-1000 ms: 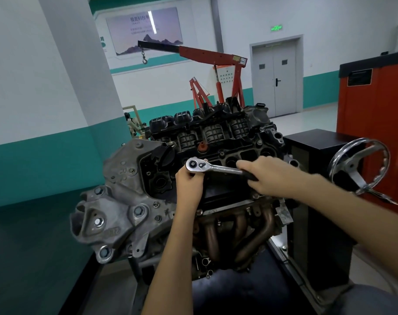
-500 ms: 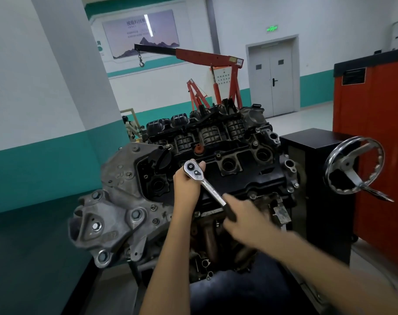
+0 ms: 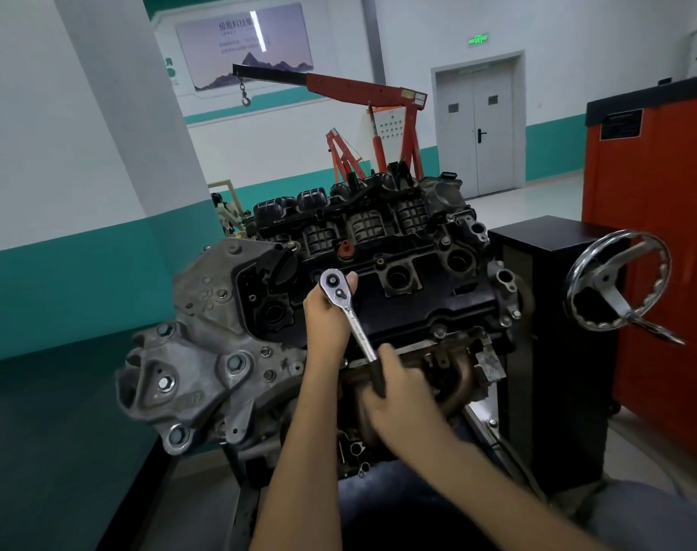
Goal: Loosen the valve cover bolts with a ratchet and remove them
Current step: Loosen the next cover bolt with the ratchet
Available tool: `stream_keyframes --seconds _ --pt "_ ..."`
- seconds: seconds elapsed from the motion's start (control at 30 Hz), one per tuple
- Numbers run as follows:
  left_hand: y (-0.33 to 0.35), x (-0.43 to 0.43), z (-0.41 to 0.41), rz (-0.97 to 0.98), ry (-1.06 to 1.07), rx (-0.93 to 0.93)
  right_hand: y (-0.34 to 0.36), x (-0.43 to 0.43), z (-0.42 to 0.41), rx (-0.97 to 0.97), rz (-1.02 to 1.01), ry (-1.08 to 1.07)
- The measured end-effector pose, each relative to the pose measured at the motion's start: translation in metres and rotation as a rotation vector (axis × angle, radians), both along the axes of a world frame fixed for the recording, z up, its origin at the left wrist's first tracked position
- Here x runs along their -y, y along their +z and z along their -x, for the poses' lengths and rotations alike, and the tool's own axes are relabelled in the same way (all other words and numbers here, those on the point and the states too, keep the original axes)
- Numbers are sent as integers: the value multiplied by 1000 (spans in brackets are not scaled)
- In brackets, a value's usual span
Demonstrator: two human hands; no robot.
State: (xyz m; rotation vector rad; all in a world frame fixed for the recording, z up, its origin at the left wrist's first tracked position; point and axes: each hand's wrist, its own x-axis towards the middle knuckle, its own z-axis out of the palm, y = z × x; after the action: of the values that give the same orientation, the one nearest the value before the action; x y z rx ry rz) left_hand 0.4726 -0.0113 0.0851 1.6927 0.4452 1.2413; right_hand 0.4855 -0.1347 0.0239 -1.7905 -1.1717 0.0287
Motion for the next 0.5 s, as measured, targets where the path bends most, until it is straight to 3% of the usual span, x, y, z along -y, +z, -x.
stream_keyframes --seconds 0.1,0.17,0.27,0.4,0.5 --pt "0 -2 2 -14 27 8 -8 -21 27 -155 -78 55" --pt "-1 -7 2 -2 18 -14 -3 -14 13 -91 -19 75" --pt "0 -10 3 5 -25 -60 23 16 -45 157 159 90" --pt "4 -9 5 -26 -22 -79 95 28 -115 702 397 46" --pt "-1 -9 8 12 -15 -12 112 18 -120 927 392 -15"
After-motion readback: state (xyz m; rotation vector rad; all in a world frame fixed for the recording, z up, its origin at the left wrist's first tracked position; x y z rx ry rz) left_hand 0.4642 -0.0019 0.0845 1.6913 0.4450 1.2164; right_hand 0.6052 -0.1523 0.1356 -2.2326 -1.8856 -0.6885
